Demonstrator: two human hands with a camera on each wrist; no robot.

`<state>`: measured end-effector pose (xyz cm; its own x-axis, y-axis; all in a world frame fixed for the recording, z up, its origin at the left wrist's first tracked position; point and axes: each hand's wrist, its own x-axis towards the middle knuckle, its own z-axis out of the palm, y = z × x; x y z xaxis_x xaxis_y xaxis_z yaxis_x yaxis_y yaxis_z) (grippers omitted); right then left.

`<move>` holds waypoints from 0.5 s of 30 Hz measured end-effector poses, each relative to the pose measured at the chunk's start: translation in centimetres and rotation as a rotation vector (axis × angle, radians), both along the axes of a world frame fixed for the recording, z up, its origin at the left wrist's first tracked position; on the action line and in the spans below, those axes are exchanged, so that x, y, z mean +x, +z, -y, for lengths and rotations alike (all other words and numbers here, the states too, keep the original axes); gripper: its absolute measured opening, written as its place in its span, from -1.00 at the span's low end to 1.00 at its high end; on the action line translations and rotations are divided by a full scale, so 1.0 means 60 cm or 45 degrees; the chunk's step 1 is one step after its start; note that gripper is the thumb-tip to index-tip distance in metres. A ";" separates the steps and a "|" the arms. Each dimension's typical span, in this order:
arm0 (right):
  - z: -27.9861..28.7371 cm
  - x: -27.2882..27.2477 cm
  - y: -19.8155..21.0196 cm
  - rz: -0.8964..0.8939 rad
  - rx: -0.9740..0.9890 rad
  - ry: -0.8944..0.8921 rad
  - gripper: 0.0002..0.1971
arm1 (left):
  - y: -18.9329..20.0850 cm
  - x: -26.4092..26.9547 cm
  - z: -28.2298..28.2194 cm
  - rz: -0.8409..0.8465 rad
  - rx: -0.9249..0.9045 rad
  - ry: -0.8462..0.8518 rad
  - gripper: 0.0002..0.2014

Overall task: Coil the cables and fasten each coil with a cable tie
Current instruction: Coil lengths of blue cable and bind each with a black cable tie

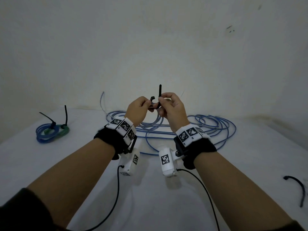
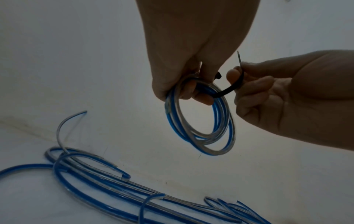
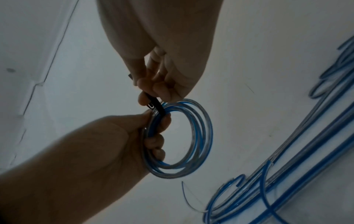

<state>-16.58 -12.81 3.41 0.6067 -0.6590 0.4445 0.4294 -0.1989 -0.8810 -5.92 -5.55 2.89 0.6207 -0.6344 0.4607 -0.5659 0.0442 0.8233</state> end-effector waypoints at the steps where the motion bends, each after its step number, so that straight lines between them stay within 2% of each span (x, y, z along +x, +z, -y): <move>1: -0.002 0.001 0.001 0.007 0.024 0.000 -0.91 | 0.000 0.001 0.000 -0.001 -0.019 0.006 -0.83; 5: -0.007 0.002 -0.001 -0.017 0.032 -0.029 -0.74 | 0.001 0.002 0.000 0.044 -0.034 0.045 -0.86; 9: -0.004 0.002 -0.003 -0.053 0.073 0.007 -0.85 | -0.004 0.013 -0.001 0.033 -0.068 0.070 -0.90; 15: -0.001 0.004 -0.006 -0.197 0.136 0.011 -0.78 | -0.011 0.017 -0.002 0.098 -0.114 0.086 -0.94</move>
